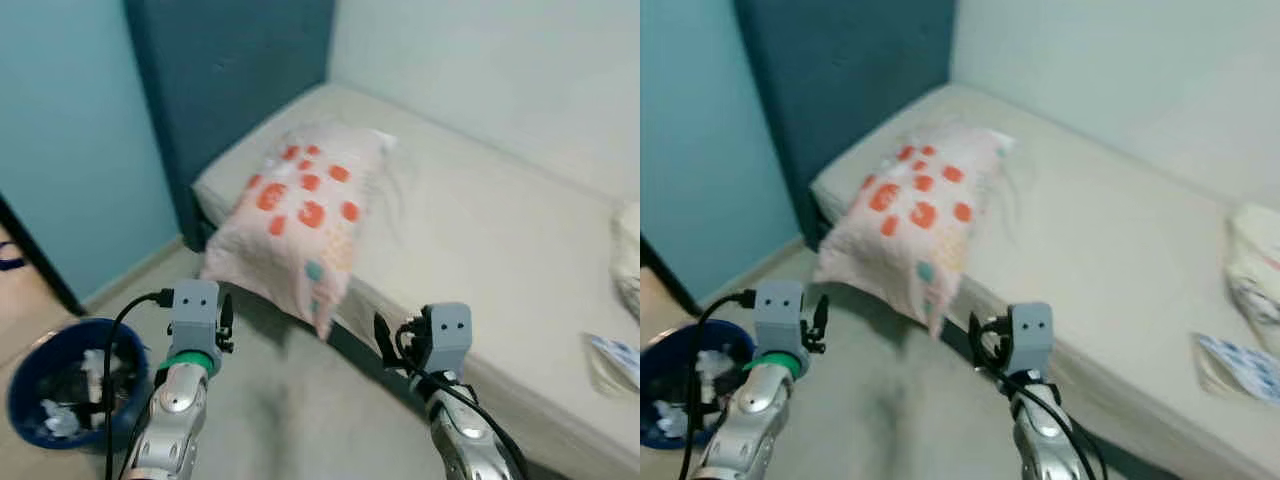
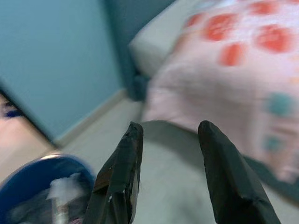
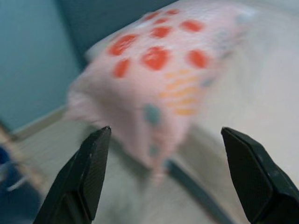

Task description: Clean up the room

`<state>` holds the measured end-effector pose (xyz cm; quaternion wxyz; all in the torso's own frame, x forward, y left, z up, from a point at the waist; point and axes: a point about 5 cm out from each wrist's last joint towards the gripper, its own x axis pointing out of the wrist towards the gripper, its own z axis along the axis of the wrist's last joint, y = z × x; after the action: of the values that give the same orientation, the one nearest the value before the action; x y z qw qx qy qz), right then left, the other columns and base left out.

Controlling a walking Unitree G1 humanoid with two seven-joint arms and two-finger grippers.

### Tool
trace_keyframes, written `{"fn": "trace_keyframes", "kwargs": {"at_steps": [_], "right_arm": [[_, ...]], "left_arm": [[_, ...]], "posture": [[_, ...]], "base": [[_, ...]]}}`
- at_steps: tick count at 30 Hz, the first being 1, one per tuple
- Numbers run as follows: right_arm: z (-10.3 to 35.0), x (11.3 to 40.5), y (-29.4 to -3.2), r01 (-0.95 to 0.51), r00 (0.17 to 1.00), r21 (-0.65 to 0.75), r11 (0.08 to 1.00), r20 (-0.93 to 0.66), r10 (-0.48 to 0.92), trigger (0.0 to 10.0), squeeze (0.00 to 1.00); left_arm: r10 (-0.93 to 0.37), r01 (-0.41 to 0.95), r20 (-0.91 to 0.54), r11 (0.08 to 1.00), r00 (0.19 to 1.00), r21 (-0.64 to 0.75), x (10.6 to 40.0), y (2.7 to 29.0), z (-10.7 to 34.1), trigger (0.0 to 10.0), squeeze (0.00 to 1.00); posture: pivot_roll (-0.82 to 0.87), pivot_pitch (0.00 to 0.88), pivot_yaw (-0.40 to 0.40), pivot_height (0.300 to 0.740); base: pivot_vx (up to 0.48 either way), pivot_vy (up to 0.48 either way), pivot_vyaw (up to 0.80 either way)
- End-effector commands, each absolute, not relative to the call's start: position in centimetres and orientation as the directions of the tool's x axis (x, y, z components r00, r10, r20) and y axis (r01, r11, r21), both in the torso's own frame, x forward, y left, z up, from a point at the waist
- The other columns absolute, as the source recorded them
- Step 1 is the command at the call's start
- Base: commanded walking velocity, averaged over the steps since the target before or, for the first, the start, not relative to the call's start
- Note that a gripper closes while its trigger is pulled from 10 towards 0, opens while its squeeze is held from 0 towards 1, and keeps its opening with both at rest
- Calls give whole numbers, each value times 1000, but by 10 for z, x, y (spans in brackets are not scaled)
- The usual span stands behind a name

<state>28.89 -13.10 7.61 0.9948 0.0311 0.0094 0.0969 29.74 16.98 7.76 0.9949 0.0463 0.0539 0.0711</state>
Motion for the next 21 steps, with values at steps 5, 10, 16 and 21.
{"fn": "trace_keyframes", "kwargs": {"at_steps": [5,10,16,21], "right_arm": [[68,284,-141,-169,984,58,984,-49,172,10000,0],[68,285,-141,-167,984,60,984,-51,170,10000,0],[68,286,-141,-163,985,59,985,-55,167,10000,0],[68,287,-142,-162,985,58,985,-55,165,10000,0]], "left_arm": [[145,-134,-114,986,983,102,295,165,74,10000,0],[155,-143,-112,984,982,106,296,166,75,10000,0],[152,-141,-108,984,982,105,296,166,75,10000,0],[148,-137,-102,985,984,104,297,166,77,10000,0]], "posture": [[-48,97,-4,740],[-45,96,-5,740],[-43,93,-6,740],[-43,90,-6,740]], "base": [[466,0,0],[465,0,0],[463,0,-155],[461,0,-766]]}}
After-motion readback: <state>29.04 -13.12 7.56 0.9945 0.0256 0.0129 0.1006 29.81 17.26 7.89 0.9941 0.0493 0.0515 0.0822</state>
